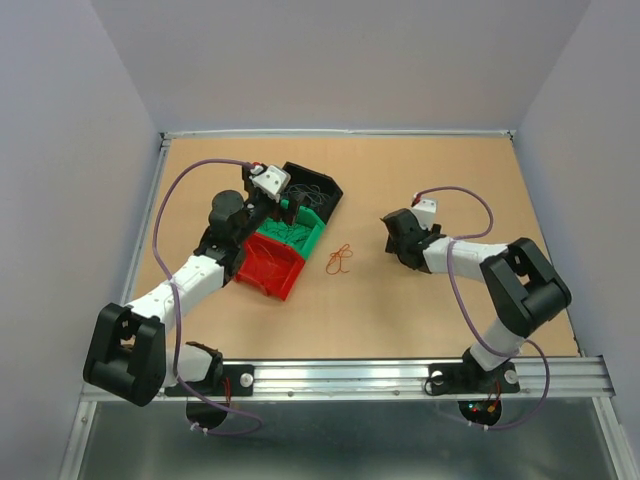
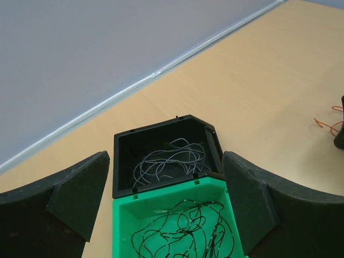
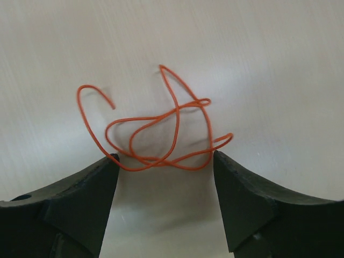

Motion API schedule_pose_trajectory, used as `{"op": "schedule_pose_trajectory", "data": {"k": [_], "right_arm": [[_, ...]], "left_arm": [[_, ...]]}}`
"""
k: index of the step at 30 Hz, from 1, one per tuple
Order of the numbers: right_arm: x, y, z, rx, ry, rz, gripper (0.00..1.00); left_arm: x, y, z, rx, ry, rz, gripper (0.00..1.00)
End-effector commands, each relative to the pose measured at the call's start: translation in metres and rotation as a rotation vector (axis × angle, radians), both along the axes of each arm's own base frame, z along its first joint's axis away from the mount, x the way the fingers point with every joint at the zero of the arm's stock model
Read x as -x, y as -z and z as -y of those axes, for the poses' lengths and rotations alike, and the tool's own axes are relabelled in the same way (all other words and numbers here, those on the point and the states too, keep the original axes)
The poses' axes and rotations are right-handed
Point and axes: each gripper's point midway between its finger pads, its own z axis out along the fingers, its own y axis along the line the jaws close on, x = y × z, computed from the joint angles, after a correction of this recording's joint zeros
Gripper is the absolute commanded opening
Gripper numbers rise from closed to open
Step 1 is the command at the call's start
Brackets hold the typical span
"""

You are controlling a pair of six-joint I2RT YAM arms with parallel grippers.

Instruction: Untangle the cables

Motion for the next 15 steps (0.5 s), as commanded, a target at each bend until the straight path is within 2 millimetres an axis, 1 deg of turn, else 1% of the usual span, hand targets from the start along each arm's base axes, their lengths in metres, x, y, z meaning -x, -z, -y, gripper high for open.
{"op": "schedule_pose_trajectory", "data": {"k": [1,3,4,5,6,7,9,10,12,13,14,15], "right_arm": [[-0.01,0.011,0.012,0.041,0.052,-0.028,0.67],[-0.012,0.012,0.011,0.042,0.05,-0.031,0.53],[-0.011,0.012,0.011,0.046,0.047,-0.033,0.37],[-0.011,0.012,0.01,0.044,0.041,-0.036,0.25],[-0.009,0.013,0.012,0.048,0.039,-0.039,0.06],[-0.009,0.008,0.011,0.041,0.031,-0.028,0.0],[-0.008,0.002,0.005,0.02,-0.007,-0.009,0.01],[-0.003,-0.003,-0.007,-0.01,-0.061,0.017,0.0],[0.004,-0.013,-0.023,-0.056,-0.125,0.063,0.01],[0.004,-0.021,-0.034,-0.095,-0.158,0.105,0.01],[0.018,-0.028,-0.044,-0.125,-0.218,0.133,0.01],[0.024,-0.032,-0.052,-0.153,-0.255,0.153,0.01]], "left_arm": [[-0.002,-0.032,0.0,0.016,-0.005,0.094,0.99],[-0.002,-0.032,0.0,0.016,-0.007,0.094,0.99],[-0.002,-0.033,0.0,0.013,-0.007,0.096,0.99],[-0.002,-0.033,0.0,0.014,-0.008,0.097,0.99],[-0.002,-0.034,0.0,0.015,-0.007,0.099,0.99],[-0.003,-0.033,0.0,0.012,-0.008,0.097,0.99],[-0.002,-0.034,0.001,0.012,-0.003,0.1,0.99],[-0.001,-0.034,0.001,0.01,0.0,0.104,0.99],[-0.001,-0.034,0.002,0.008,0.005,0.103,0.99],[-0.001,-0.035,0.002,0.007,0.005,0.106,0.99],[-0.001,-0.036,0.002,0.008,0.008,0.111,0.99],[0.0,-0.037,0.002,0.007,0.008,0.113,0.99]]}}
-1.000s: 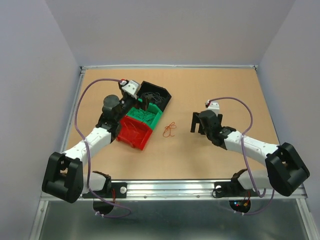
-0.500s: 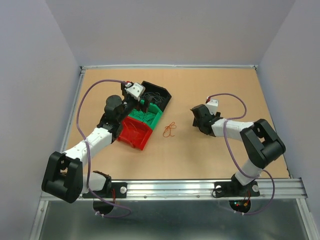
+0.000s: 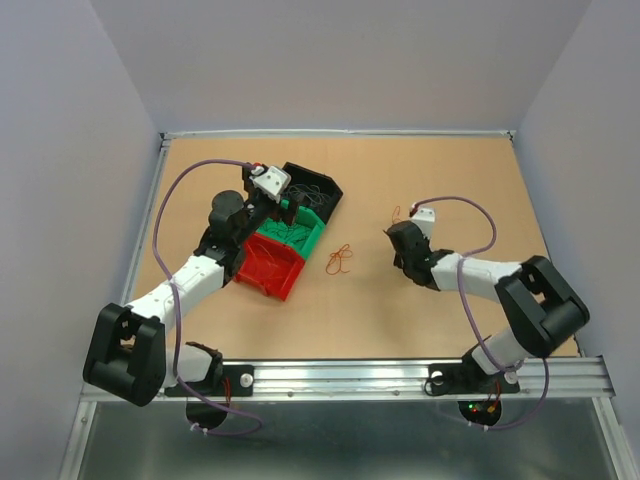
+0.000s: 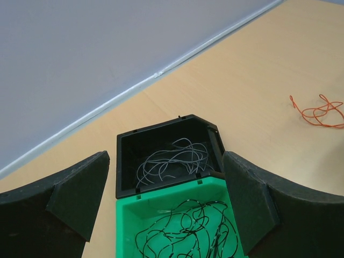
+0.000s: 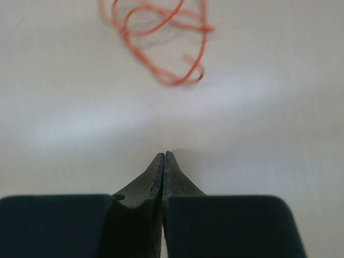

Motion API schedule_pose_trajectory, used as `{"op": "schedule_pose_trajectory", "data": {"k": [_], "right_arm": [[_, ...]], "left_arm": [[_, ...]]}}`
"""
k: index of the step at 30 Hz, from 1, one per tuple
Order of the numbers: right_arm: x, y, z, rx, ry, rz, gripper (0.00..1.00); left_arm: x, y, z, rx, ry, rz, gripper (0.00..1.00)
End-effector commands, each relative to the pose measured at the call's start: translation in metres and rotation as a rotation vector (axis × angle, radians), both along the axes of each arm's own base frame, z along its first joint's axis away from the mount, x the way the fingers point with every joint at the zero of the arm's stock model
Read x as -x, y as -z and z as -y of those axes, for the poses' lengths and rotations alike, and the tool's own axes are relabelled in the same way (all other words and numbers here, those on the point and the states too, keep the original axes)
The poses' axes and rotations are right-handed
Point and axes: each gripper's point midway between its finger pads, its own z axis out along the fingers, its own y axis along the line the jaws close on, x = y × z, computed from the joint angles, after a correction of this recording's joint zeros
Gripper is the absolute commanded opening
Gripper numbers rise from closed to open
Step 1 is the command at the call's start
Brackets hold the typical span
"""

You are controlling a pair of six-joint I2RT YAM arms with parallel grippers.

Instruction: Untangle the cables

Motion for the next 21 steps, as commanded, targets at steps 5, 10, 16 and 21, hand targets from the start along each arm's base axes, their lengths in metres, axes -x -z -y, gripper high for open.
{"op": "schedule_pose_trajectory", "data": {"k": [5,10,16,21], "right_arm": [[0.041,-0.071,-0.103,-0.386,-0.486,0.263,0.01],[0.035,-0.083,-0.097,-0.343,-0.419,0.302,0.15],[0.001,-0.082,-0.04,-0.068,-0.077,0.284,1.0],[-0.032,-0.087,-0.02,-0.025,0.023,0.275,1.0]], "left_arm": [[0.001,-0.04,0.0,0.023,-0.004,0.114,0.98],[-0.002,-0.045,-0.01,0.059,-0.057,0.132,0.97],[0.002,-0.044,-0.008,0.064,-0.033,0.137,0.97],[0.0,-0.042,-0.009,0.061,-0.041,0.132,0.97]]}}
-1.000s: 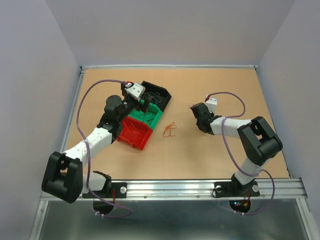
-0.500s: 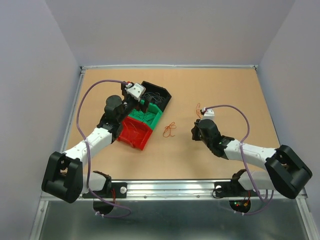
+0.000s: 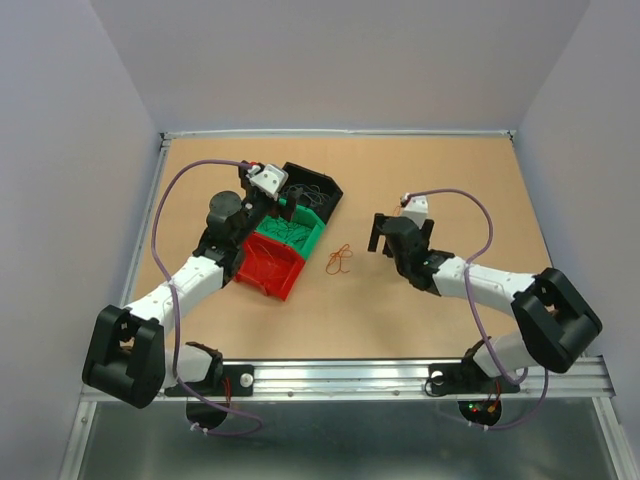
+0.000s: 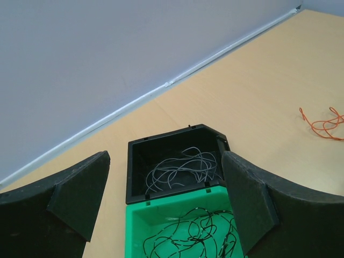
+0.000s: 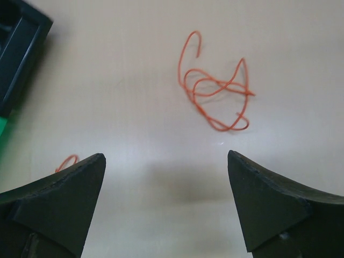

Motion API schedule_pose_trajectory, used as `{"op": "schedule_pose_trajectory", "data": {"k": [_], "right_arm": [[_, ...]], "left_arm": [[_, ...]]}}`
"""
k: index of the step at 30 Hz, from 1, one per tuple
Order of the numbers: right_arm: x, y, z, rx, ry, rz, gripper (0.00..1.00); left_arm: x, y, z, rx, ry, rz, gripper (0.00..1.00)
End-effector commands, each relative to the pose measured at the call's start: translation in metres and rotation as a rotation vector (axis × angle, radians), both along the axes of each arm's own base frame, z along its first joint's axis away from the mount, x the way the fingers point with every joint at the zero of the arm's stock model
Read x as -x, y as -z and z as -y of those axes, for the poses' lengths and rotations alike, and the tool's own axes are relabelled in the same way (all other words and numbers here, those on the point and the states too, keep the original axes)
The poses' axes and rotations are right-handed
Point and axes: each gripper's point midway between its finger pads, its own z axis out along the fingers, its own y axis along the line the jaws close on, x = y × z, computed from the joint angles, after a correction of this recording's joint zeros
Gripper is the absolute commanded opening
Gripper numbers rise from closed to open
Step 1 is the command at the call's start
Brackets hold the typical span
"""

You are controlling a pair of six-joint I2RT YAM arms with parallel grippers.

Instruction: Untangle the cables

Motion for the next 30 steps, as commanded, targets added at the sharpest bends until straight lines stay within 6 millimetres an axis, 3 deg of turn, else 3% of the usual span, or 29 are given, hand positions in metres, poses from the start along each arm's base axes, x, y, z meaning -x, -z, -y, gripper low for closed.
{"op": "schedule_pose_trajectory", "data": {"k": [1,6,9,15,18,22,23,26,28,29,30], "right_arm": [[-0.032,-0.019,0.033,0.046,0.172,0.037,1.0],[-0.058,-0.001,0.063,0.057,0.247,-0.019,1.0],[-0.066,0.017,0.067,0.074,0.235,-0.069,1.0],[-0.081,0.048,0.058,0.095,0.19,-0.144,1.0],[-0.085,0.059,0.053,0.094,0.168,-0.169,0.95],[-0.086,0.062,0.05,0.092,0.15,-0.17,0.61],[-0.087,0.06,0.048,0.085,0.139,-0.16,0.41],[-0.085,0.049,0.046,0.098,0.084,-0.124,0.01],[-0.079,0.035,0.042,0.081,0.042,-0.078,0.0],[-0.06,0.01,0.015,0.019,-0.114,-0.008,0.01],[-0.059,0.009,0.015,0.019,-0.116,-0.008,0.01]], "left_arm": [[0.003,-0.028,-0.003,0.038,-0.005,0.088,0.97],[0.0,-0.026,-0.002,0.037,-0.006,0.082,0.97],[-0.001,-0.026,-0.002,0.034,-0.011,0.082,0.97],[-0.001,-0.027,-0.004,0.032,-0.021,0.086,0.97],[-0.001,-0.028,-0.004,0.033,-0.022,0.088,0.97],[-0.001,-0.027,-0.005,0.031,-0.023,0.087,0.97],[0.0,-0.027,-0.004,0.032,-0.018,0.087,0.97],[0.0,-0.026,-0.003,0.03,-0.015,0.086,0.97],[0.0,-0.027,-0.003,0.028,-0.014,0.089,0.97],[0.0,-0.028,-0.003,0.028,-0.011,0.091,0.97],[0.0,-0.028,-0.003,0.029,-0.011,0.092,0.97]]}}
